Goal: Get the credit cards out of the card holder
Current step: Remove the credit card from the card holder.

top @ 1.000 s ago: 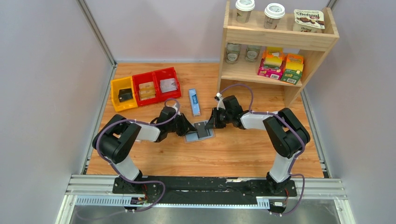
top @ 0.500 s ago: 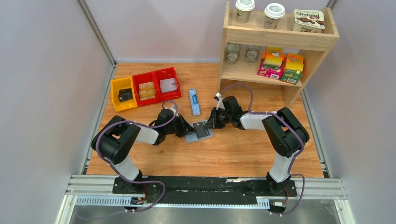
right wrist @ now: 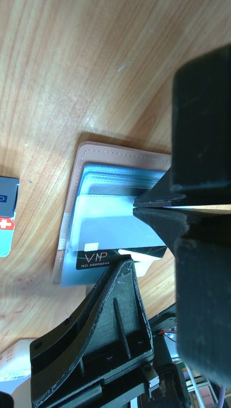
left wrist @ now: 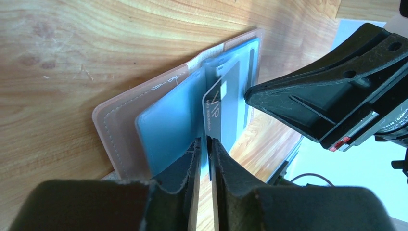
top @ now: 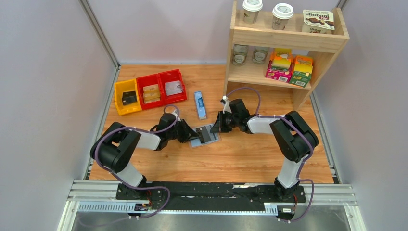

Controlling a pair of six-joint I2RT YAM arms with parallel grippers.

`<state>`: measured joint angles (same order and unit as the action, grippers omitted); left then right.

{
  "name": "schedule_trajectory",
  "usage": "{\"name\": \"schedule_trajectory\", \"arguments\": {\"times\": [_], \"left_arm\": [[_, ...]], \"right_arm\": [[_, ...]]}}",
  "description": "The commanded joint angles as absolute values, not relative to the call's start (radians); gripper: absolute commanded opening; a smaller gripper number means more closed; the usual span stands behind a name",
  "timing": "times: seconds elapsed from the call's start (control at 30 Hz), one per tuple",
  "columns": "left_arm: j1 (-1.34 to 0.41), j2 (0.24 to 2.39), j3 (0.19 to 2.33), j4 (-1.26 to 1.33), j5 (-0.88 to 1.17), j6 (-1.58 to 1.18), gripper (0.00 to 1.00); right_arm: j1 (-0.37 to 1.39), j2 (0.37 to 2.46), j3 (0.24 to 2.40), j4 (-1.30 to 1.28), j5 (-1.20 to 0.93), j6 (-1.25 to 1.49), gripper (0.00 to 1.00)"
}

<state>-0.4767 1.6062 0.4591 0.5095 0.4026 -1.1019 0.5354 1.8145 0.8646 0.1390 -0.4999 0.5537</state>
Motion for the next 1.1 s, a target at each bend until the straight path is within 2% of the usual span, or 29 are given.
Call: {"name": "schedule_trajectory", "arguments": {"times": [0.0,0.13,0.3,0.37,0.57,0.67,0.9,1.07], "left_arm": [[-0.471,1.615,0.469,0.518,0.422,-1.089,0.27],[-0.471,1.646,0.450,0.587,0.408,-1.115,0.33],[-0.468,1.680,0.439,0.675,0.399,-1.132,0.33],[-0.466,1.692,0.437,0.705,0.399,-1.138,0.30],[-0.460,1.671,0.414,0.726,0.388,-1.137,0.08],[-0.454,1.635,0.394,0.713,0.387,-1.135,0.02],[-0.431,1.439,0.361,0.508,0.359,-1.066,0.00],[-0.428,1.227,0.377,0.239,0.259,-0.970,0.00]], "right_arm": [[0.528,1.882,0.831,0.017,-0.393,0.512,0.02],[0.528,1.879,0.830,0.017,-0.396,0.512,0.02],[0.528,1.878,0.831,0.017,-0.399,0.511,0.02],[0.528,1.878,0.833,0.015,-0.399,0.509,0.02],[0.529,1.879,0.831,0.012,-0.397,0.506,0.02],[0.528,1.882,0.836,0.009,-0.394,0.506,0.02],[0.529,1.878,0.839,0.005,-0.382,0.500,0.02],[0.528,1.868,0.839,0.005,-0.380,0.495,0.02]]}}
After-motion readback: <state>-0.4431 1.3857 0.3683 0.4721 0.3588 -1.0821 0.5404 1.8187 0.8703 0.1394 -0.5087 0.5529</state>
